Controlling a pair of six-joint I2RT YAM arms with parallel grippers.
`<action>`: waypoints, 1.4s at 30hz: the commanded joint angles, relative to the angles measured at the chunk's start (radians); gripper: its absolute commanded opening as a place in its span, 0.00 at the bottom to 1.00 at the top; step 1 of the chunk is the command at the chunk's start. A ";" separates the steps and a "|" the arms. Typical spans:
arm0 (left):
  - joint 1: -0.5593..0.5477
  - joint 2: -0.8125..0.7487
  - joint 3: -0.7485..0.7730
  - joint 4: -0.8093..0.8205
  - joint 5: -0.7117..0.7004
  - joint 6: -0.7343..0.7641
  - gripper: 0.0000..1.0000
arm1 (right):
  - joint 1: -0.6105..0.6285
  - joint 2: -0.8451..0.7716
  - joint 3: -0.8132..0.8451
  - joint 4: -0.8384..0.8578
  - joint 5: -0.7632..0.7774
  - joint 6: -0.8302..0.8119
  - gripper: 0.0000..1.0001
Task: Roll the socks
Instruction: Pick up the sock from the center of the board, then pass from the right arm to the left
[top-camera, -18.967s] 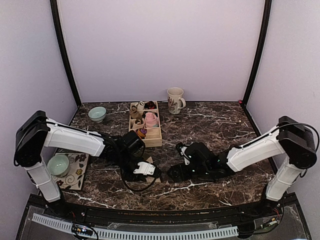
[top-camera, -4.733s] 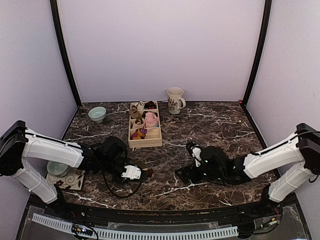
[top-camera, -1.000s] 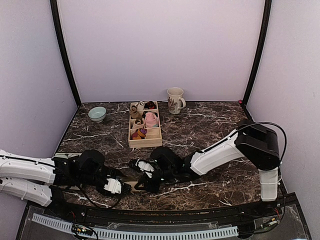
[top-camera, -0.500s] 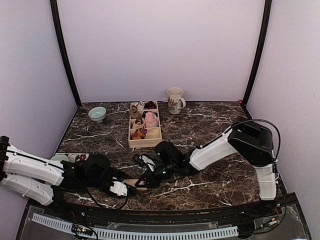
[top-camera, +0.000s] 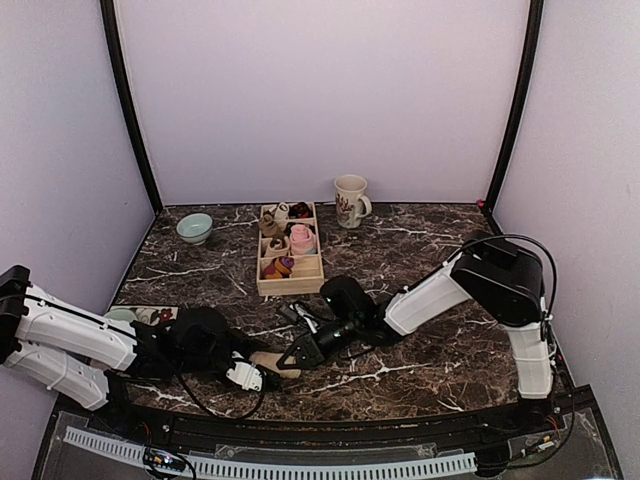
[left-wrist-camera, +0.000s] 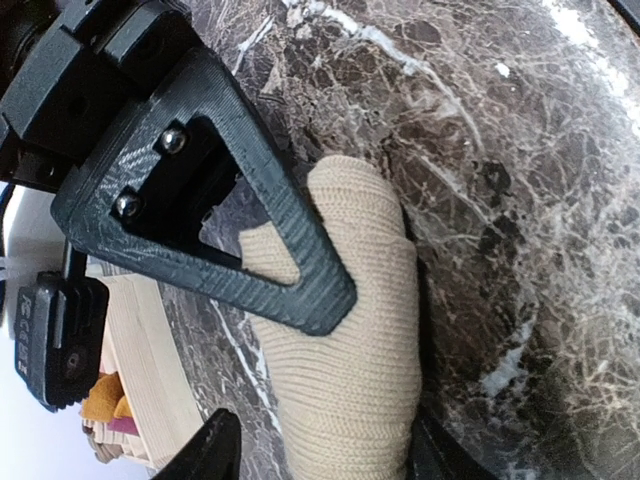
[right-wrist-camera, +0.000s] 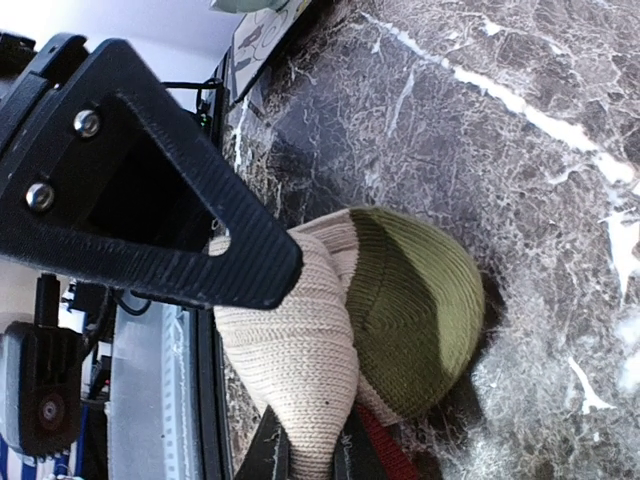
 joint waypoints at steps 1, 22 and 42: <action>0.001 0.001 0.057 0.069 -0.042 0.078 0.56 | -0.001 0.003 -0.008 0.073 -0.087 0.075 0.00; 0.031 -0.061 0.205 0.146 -0.104 0.435 0.38 | -0.044 -0.195 0.010 0.258 -0.085 0.310 0.00; 0.030 -0.099 0.289 0.164 -0.106 0.479 0.00 | -0.082 -0.297 -0.008 0.314 0.061 0.387 0.42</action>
